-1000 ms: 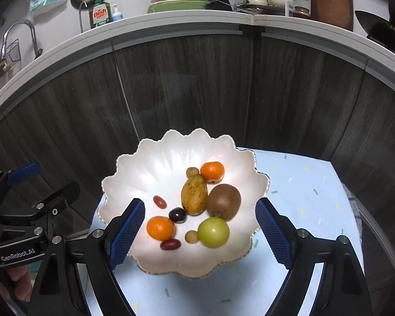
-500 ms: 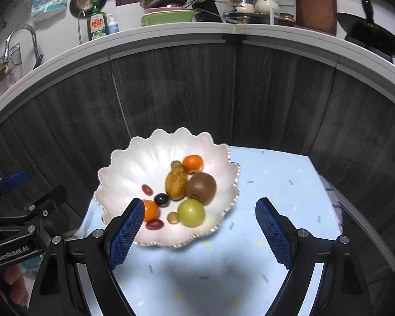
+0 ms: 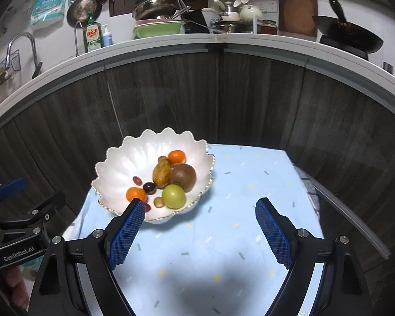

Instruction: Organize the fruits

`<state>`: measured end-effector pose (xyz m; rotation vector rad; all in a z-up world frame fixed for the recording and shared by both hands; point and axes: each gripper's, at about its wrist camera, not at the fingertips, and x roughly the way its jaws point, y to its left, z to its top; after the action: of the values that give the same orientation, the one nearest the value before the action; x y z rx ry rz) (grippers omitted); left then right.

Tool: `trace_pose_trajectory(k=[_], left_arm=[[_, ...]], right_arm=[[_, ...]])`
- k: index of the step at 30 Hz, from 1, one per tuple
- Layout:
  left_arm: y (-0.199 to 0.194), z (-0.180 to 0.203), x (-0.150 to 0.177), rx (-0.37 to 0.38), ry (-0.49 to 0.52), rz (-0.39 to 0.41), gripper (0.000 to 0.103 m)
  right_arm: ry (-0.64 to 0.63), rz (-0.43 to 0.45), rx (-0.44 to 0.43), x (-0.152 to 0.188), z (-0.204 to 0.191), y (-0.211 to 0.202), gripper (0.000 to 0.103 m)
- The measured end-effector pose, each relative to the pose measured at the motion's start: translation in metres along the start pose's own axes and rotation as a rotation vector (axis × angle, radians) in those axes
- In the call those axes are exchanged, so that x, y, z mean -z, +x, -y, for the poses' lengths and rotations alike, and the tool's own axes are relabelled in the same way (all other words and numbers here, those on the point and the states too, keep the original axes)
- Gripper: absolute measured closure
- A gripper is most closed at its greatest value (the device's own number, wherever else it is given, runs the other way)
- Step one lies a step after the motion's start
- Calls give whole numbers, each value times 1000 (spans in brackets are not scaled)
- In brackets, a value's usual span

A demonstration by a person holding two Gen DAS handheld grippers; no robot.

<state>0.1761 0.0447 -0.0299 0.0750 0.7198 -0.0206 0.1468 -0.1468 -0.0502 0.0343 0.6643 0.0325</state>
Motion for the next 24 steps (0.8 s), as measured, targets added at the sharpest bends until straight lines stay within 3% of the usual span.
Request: trace_pose_trajectory(k=[15, 24], left_arm=[[-33, 20, 54, -18, -11, -34, 1], [-58, 20, 75, -20, -33, -41, 1]], right_arm=[[49, -54, 4, 57, 26, -31, 16], [69, -47, 0, 75, 28, -55, 16]])
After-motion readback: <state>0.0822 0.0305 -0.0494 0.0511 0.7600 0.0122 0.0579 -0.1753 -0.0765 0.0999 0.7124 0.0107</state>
